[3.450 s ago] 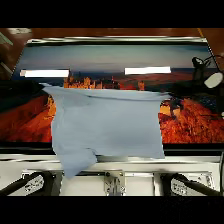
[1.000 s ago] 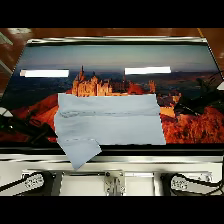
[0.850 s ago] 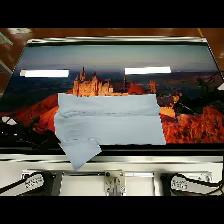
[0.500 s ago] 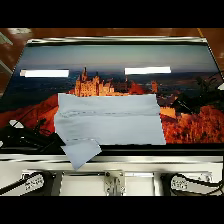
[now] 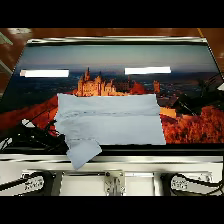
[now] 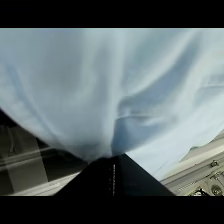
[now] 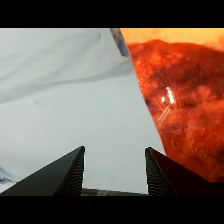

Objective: Fold the shirts.

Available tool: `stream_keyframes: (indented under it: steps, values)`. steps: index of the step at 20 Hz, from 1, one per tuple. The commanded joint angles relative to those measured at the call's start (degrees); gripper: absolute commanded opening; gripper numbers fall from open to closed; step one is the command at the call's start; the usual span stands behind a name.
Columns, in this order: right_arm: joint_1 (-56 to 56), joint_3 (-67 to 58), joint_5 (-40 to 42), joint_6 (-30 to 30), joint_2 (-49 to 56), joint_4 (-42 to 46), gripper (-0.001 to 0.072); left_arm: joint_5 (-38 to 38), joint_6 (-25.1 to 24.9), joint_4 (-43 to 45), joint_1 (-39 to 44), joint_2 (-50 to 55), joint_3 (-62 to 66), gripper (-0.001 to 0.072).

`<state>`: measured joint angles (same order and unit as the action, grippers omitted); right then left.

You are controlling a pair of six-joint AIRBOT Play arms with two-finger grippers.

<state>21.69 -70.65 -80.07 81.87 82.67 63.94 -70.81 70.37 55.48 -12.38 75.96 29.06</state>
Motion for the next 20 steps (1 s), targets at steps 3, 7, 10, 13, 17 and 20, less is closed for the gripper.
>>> stream_keyframes:
  steps: [3, 7, 10, 13, 17, 20]
  values:
    - [0.04, 7.54, -6.36, -0.85, -0.04, 11.32, 0.0518, 0.17, -1.84, -0.02, 0.57, 0.57, -0.02, 0.0041]
    - [0.00, 19.19, -2.29, -4.55, -0.04, 4.76, 0.0643, 0.74, -2.21, 0.15, 0.55, 0.04, 0.00, 0.0041]
    - [0.00, 23.98, -1.11, -4.52, -0.04, 6.01, 0.0643, 0.74, -2.21, 0.17, 0.55, -1.25, 0.00, 0.0041]
    - [0.00, 26.16, 3.52, -2.21, -0.04, 5.27, 0.0642, 0.59, -2.19, 0.15, 0.55, -1.77, 0.00, 0.0041]
    - [-0.02, 27.98, 6.32, -1.73, -0.04, 0.33, 0.0558, 0.61, -2.19, 0.15, 0.55, -2.43, 0.00, 0.0041]
    - [-0.02, 31.12, 8.59, -2.16, -0.02, -2.95, 0.0550, 0.79, -2.19, 0.15, 0.55, -2.99, 0.13, 0.0041]
